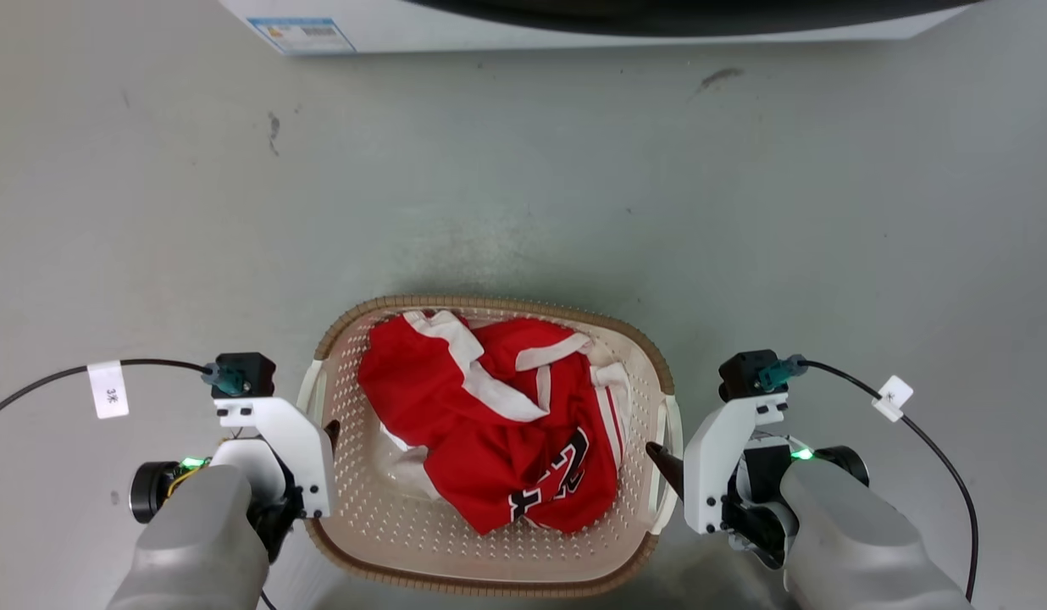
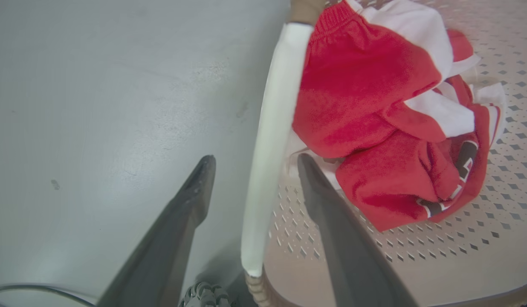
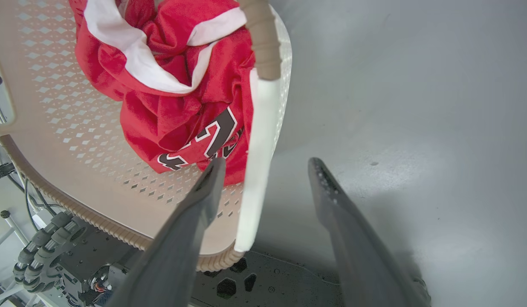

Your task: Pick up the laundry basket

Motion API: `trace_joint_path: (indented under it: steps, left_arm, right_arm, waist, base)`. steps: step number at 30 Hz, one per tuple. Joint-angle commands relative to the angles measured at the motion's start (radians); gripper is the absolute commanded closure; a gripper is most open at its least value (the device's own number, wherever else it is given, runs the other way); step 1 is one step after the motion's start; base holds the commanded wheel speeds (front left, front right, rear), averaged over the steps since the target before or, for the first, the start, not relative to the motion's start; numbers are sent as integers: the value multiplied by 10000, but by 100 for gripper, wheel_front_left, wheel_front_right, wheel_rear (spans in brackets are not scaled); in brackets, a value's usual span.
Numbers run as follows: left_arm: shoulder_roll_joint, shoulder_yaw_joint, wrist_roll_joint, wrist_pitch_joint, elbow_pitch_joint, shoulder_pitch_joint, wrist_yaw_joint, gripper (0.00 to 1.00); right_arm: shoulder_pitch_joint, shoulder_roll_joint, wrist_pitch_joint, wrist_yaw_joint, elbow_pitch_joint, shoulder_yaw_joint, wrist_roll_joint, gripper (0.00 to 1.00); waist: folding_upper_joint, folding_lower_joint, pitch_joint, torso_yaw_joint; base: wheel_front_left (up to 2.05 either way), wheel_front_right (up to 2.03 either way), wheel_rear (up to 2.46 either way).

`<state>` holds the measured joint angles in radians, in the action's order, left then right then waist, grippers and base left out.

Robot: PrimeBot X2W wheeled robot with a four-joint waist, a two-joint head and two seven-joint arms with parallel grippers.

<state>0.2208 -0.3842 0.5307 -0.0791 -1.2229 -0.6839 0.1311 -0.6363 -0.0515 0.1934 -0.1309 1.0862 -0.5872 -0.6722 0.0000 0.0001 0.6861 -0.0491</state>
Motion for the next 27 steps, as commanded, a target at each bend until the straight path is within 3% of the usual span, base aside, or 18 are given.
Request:
trace_joint_path:
  steps: [1,17,18,19,20,21,27]
  left_arm:
    - [96,-23,36,45,-110,-260,-10,0]
    - [142,-102,283,306,-423,-1088,-10,0]
    - [135,-127,312,306,-432,-1106,-10,7]
    - [104,-160,343,268,-433,-1122,-10,63]
    - [92,-174,381,253,-423,-1155,-10,100]
    - [92,-205,407,229,-410,-1175,-10,100]
    - [96,-370,661,168,-361,-1208,-17,100]
  right_arm:
    - [-300,25,-45,3,100,-252,-209,0]
    - [-1259,22,-313,3,434,-1807,-1490,0]
    - [-1304,20,-340,3,427,-1895,-1579,0]
    - [-1315,22,-338,3,403,-1983,-1688,34]
    - [-1315,22,-334,3,387,-2068,-1806,68]
    - [-1317,22,-303,3,388,-2170,-1895,100]
    - [-1405,51,-430,-18,475,-2681,-2380,100]
  waist:
    - [0,-1,385,-16]
    - [0,-1,1420,-38]
    - [0,-1,1443,-41]
    - [0,-1,1467,-44]
    - [0,-1,1488,-43]
    - [0,-1,1505,-39]
    - [0,-1,1508,-19]
  base:
    - [0,0,0]
    - [0,0,0]
    - [0,0,0]
    - [0,0,0]
    - [0,0,0]
    - [0,0,0]
    - [0,0,0]
